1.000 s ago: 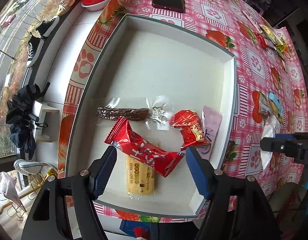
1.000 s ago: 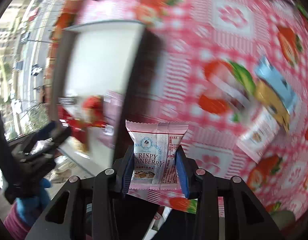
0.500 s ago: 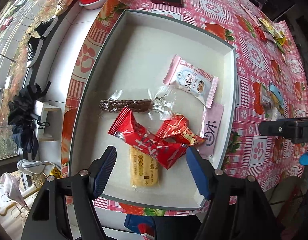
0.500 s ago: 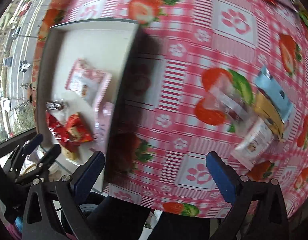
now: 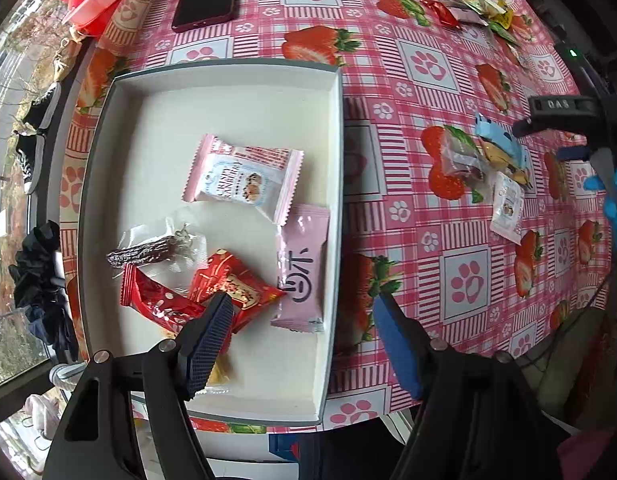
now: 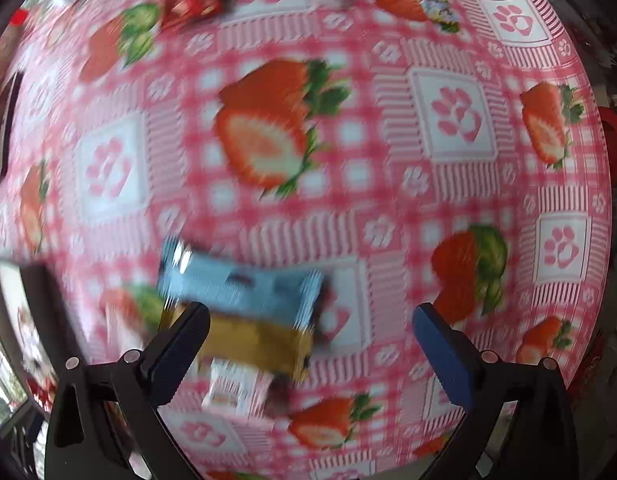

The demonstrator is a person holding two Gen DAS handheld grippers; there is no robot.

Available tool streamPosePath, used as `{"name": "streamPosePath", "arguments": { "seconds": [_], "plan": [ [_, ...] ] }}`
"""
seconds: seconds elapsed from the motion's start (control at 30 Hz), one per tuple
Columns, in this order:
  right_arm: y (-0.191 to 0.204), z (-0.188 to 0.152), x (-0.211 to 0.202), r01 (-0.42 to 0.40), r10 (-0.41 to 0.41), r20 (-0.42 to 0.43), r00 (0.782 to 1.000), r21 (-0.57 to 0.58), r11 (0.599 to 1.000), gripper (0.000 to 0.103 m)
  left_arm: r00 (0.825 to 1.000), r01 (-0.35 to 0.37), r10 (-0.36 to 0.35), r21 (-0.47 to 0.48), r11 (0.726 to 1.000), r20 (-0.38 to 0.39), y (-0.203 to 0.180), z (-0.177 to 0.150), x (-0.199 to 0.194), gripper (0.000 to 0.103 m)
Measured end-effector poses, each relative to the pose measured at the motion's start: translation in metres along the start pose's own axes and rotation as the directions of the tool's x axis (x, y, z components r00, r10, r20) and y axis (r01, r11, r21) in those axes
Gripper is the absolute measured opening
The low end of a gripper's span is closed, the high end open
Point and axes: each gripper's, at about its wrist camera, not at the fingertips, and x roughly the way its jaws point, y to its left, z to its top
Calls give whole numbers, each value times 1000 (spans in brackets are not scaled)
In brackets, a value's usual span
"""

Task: Organize snacks
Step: 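Move the right tool back toward the snack pile, then grasp the clear-wrapped candy with the left tool while the right tool grasps the blue-and-gold bar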

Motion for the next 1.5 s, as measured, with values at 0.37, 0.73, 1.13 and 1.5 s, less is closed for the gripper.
{"name": "streamPosePath", "arguments": {
  "seconds": [0.37,0.73,1.13,1.5],
  "plan": [
    [4,-42,65,-74,67,-132,989,-56,996,102,991,93,-92,4,996,-100,-54,25,18,78],
    [-40,-105,86,-84,74,-122,990,-72,994,102,992,74,-70,37,997,-102,-114,90,56,78],
    [-53,-145,86,-76,71,-44,997,-139,987,103,995,-29,45,167,986,-90,-162,111,89,79],
    [-58,-147,65,-72,73,4,997,-152,986,103,993,-85,98,174,981,-72,-142,112,93,79]
  ]
}}
